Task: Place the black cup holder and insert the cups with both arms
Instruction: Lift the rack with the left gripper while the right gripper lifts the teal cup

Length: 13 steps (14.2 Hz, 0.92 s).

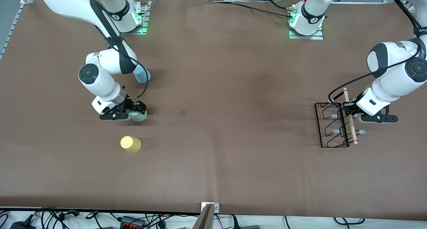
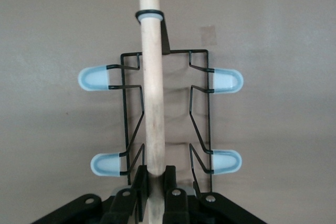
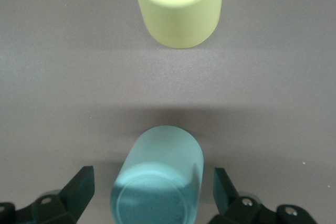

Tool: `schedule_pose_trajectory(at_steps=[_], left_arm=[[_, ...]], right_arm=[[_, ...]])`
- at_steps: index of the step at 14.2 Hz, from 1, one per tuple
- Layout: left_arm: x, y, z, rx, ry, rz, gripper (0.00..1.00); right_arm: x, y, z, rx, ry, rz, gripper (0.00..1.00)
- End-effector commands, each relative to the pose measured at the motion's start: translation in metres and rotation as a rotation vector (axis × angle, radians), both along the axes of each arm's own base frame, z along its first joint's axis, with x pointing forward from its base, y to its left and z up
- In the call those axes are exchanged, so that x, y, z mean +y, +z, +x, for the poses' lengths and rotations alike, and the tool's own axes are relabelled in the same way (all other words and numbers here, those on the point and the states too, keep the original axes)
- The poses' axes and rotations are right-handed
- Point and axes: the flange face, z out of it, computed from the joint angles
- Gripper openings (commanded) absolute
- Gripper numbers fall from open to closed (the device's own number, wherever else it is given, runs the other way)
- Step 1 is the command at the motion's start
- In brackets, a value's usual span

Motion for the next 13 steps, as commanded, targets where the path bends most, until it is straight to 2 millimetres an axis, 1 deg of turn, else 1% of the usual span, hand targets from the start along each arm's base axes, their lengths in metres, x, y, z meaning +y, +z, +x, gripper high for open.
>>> schedule_pose_trajectory(at_steps=[1, 2, 3, 4, 5, 6, 7, 8, 9, 10, 12, 13], left_arm=[[-0.021, 0.051, 0.011, 0.046, -0.06, 0.013, 0.16], [-0.033, 0.066, 0.013, 0.086, -0.065, 0.009, 0.16], [-0.06, 0.075, 0.013, 0.115, -0.099, 0.001, 0.16], [-0.085, 0.084, 0.014, 0.121, -0.117, -0.007, 0.16], [-0.11, 0.09, 0.013, 0.111, -0.117, -0.012, 0.16], [-0.145, 0.101, 0.012, 0.089, -0.116, -0.02, 0.16], [-0.174, 0.107, 0.01, 0.074, -0.097, -0.029, 0.16], [-0.204, 0.116, 0.008, 0.057, -0.064, -0.04, 0.16], [-0.23, 0.122, 0.003, 0.047, -0.036, -0.051, 0.16], [-0.253, 0.124, -0.004, 0.043, -0.012, -0.06, 0.16], [-0.296, 0.12, -0.018, 0.049, -0.001, -0.081, 0.16], [-0.314, 0.117, -0.021, 0.038, -0.004, -0.098, 0.16]], right_arm=[[0.002, -0.002, -0.002, -0.007, -0.009, 0.006, 0.96], [0.002, -0.002, -0.002, -0.007, -0.007, 0.006, 0.87], [0.002, -0.002, -0.003, -0.006, -0.004, 0.006, 0.69], [0.002, -0.002, -0.003, -0.005, -0.003, 0.006, 0.47], [0.002, -0.001, -0.002, -0.008, -0.003, 0.006, 0.28], [0.002, 0.003, 0.0, -0.016, 0.003, 0.007, 0.15], [0.003, 0.01, 0.001, -0.024, 0.01, 0.007, 0.08], [0.004, 0.023, 0.003, -0.026, 0.015, 0.003, 0.01], [0.002, 0.039, 0.006, -0.013, 0.02, -0.008, 0.01], [0.001, 0.062, 0.009, -0.003, 0.029, -0.016, 0.01], [-0.005, 0.103, 0.01, 0.012, 0.072, -0.033, 0.01], [-0.016, 0.122, 0.011, 0.028, 0.071, -0.04, 0.01]])
